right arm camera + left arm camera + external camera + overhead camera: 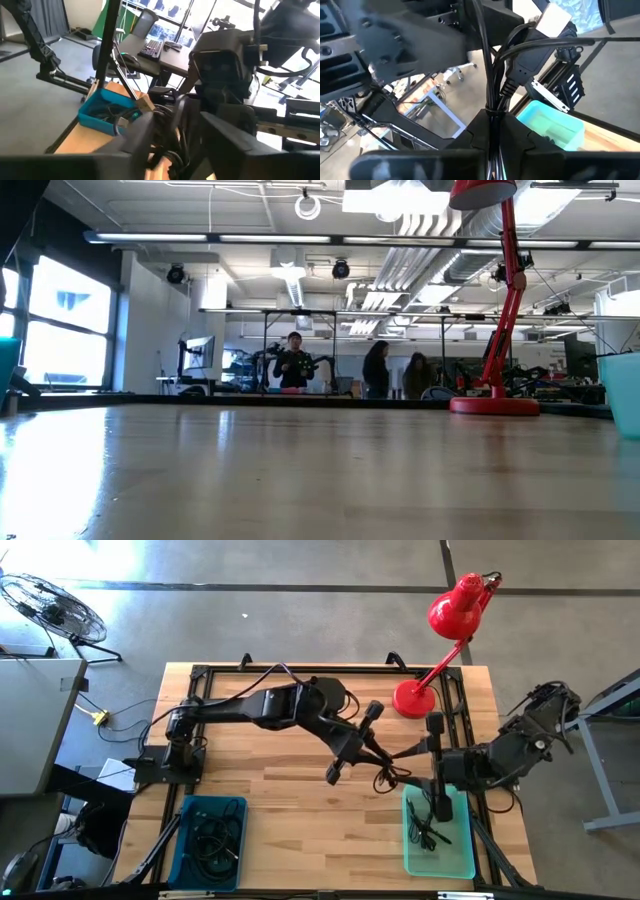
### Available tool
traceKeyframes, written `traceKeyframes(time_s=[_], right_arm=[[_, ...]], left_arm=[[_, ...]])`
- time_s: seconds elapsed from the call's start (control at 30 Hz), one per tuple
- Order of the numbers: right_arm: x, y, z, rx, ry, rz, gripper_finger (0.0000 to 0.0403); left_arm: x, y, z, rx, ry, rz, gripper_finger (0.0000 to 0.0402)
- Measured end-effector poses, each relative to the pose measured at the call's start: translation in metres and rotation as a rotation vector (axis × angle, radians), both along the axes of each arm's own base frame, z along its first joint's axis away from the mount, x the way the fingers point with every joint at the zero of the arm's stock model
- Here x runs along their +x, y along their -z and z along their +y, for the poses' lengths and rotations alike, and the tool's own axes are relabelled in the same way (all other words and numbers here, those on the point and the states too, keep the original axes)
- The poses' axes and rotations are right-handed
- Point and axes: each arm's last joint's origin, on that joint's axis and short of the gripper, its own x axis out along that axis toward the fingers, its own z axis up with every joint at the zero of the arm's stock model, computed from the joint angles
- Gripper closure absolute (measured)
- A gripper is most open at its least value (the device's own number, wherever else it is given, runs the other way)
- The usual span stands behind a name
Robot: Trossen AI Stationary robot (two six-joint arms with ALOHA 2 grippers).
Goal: Pick & Place USB Port
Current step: Put the black charger cable into the light blue bin
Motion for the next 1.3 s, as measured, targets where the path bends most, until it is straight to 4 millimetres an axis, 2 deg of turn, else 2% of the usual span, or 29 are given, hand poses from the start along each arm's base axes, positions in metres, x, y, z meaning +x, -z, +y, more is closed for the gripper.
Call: traceKeyframes(time_s=[0.13, 0.17, 0.33, 0.43, 0.57, 0.67, 0.8, 0.93, 1.07, 1.3], right_arm=[[0.001, -0.001, 0.000, -0.030, 0.010, -0.016, 0.0364], [0.001, -0.002, -0.001, -0.048, 0.014, -0.023, 0.0382], [-0.001, -0.004, -0.001, -0.067, 0.063, -0.044, 0.0399], [-0.007, -0.004, 0.000, -0.087, 0.137, -0.047, 0.0400], [-0.027, -0.001, -0.003, -0.109, 0.285, -0.013, 0.0402], [-0.046, 0.010, -0.008, 0.007, 0.345, 0.039, 0.0402], [-0.064, 0.040, -0.013, 0.243, 0.398, 0.230, 0.0402], [-0.069, 0.084, -0.007, 0.422, 0.493, 0.504, 0.0403], [-0.069, 0.131, 0.004, 0.572, 0.563, 0.758, 0.0403], [-0.071, 0.206, 0.033, 0.764, 0.500, 0.963, 0.0403]], left_arm=[[0.000, 0.000, 0.000, -0.030, -0.009, 0.020, 0.0331], [0.000, 0.000, 0.000, -0.037, -0.010, 0.027, 0.0316], [-0.004, 0.002, 0.000, -0.071, -0.036, 0.099, 0.0257], [-0.017, 0.003, 0.002, -0.052, -0.077, 0.195, 0.0238], [-0.045, 0.002, -0.003, 0.005, -0.145, 0.353, 0.0235], [-0.071, 0.007, -0.016, 0.074, -0.168, 0.517, 0.0238], [-0.099, 0.016, -0.036, 0.127, -0.232, 0.736, 0.0241], [-0.116, 0.024, -0.061, 0.187, -0.305, 0.843, 0.0241], [-0.123, 0.026, -0.083, 0.212, -0.357, 0.839, 0.0241], [-0.129, 0.024, -0.105, 0.151, -0.439, 0.785, 0.0241]])
